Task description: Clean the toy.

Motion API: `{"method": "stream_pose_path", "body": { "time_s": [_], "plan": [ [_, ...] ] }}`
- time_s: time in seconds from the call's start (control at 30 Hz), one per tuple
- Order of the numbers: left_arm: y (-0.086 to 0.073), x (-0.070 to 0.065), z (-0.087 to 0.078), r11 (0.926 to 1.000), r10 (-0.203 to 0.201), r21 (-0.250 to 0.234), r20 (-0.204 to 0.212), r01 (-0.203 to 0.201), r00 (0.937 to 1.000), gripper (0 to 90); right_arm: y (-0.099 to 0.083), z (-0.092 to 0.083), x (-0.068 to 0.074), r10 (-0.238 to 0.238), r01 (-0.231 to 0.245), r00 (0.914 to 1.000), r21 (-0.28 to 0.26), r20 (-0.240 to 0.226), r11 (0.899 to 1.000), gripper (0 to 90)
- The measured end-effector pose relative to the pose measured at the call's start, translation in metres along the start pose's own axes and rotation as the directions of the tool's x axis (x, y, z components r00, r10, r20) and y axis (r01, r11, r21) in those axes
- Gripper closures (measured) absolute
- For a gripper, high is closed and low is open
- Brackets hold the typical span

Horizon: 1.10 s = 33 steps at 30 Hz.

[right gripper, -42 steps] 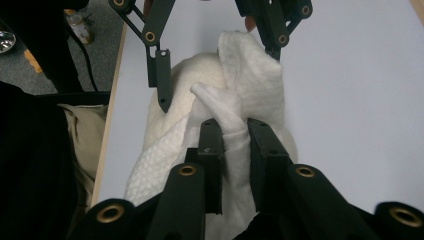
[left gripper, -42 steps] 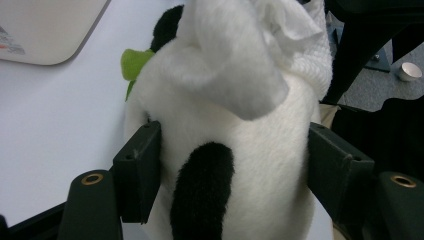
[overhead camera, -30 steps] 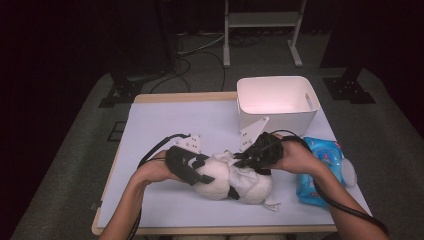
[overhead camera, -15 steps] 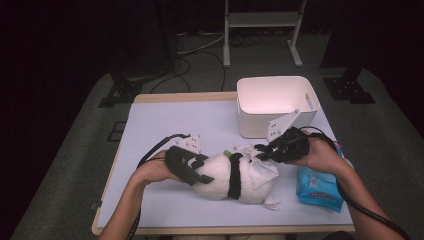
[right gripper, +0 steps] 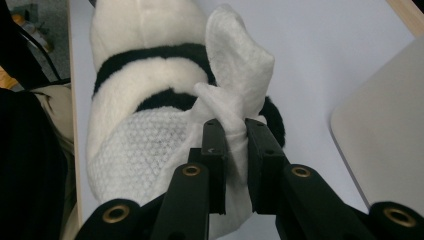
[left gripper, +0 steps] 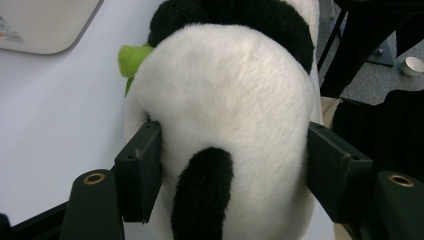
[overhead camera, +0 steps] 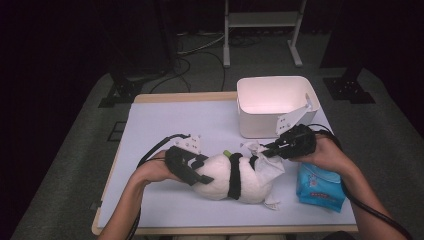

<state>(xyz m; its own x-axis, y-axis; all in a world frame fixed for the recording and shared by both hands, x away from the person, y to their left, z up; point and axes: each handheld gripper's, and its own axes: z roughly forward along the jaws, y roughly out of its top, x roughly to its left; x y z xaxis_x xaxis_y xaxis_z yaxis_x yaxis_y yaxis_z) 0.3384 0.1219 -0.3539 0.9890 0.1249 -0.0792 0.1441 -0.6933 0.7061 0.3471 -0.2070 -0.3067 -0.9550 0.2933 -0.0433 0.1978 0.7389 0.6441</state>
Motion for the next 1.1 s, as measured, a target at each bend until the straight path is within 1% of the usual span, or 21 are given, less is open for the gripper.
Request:
{"method": "stream_pose_path", "body": {
  "time_s": [0.07, 0.17, 0.2, 0.27, 0.37, 0.4, 0.53, 0.7, 0.83, 0.93, 1.03, 1.1],
  "plan": [
    [0.001, -0.001, 0.0, 1.0, 0.003, 0.001, 0.0, -0.003, 1.0, 30.9, 0.004, 0.002, 0.001, 0.002, -0.002, 1.0, 0.004, -0.008, 1.0, 79.4],
    [0.002, -0.001, 0.0, 1.0, 0.005, 0.008, -0.002, -0.005, 1.0, 30.9, 0.009, 0.007, 0.001, -0.007, 0.007, 0.9998, 0.006, -0.02, 1.0, 79.4],
    [0.001, -0.001, 0.0, 0.9999, 0.004, 0.01, -0.002, -0.004, 1.0, 30.8, 0.01, 0.008, 0.001, -0.013, 0.013, 0.9997, 0.003, -0.023, 1.0, 79.3],
    [0.0, 0.0, 0.0, 1.0, 0.002, 0.004, -0.003, -0.002, 1.0, 30.9, 0.01, 0.007, 0.001, -0.011, 0.011, 0.9996, -0.001, -0.026, 1.0, 79.1],
    [-0.002, 0.0, 0.0, 1.0, -0.001, -0.005, -0.001, 0.001, 1.0, 30.9, 0.005, 0.004, 0.001, 0.007, -0.007, 0.9995, -0.01, -0.031, 1.0, 79.1],
    [-0.003, 0.0, 0.0, 0.9999, -0.007, -0.008, 0.0, 0.007, 1.0, 30.9, 0.003, 0.002, 0.0, 0.009, -0.01, 0.9994, -0.013, -0.032, 1.0, 79.1],
    [-0.003, 0.001, 0.0, 0.9999, -0.009, -0.01, -0.001, 0.009, 1.0, 30.9, -0.008, -0.002, 0.0, 0.03, -0.03, 0.999, -0.022, -0.034, 0.999, 79.1],
    [-0.002, 0.0, 0.0, 1.0, 0.001, -0.009, -0.004, -0.001, 1.0, 30.8, -0.018, -0.004, 0.002, 0.046, -0.048, 0.998, -0.046, -0.043, 0.998, 79.1],
    [0.001, 0.0, 0.0, 1.0, 0.0, -0.006, -0.004, 0.0, 1.0, 30.8, -0.019, -0.003, 0.006, 0.045, -0.048, 0.9973, -0.061, -0.058, 0.997, 79.2],
    [0.003, 0.0, -0.001, 1.0, -0.002, 0.001, -0.006, 0.002, 1.0, 30.9, -0.014, 0.0, 0.009, 0.033, -0.038, 0.9972, -0.063, -0.067, 0.997, 79.1],
    [0.002, -0.001, 0.0, 1.0, -0.002, 0.002, -0.009, 0.002, 1.0, 30.9, -0.009, 0.003, 0.013, 0.007, -0.012, 0.9969, -0.065, -0.078, 0.998, 79.1],
    [0.0, 0.0, -0.001, 1.0, -0.005, -0.001, -0.008, 0.005, 1.0, 30.8, -0.008, 0.004, 0.014, 0.005, -0.01, 0.9967, -0.065, -0.081, 0.998, 79.1]
  ]
}}
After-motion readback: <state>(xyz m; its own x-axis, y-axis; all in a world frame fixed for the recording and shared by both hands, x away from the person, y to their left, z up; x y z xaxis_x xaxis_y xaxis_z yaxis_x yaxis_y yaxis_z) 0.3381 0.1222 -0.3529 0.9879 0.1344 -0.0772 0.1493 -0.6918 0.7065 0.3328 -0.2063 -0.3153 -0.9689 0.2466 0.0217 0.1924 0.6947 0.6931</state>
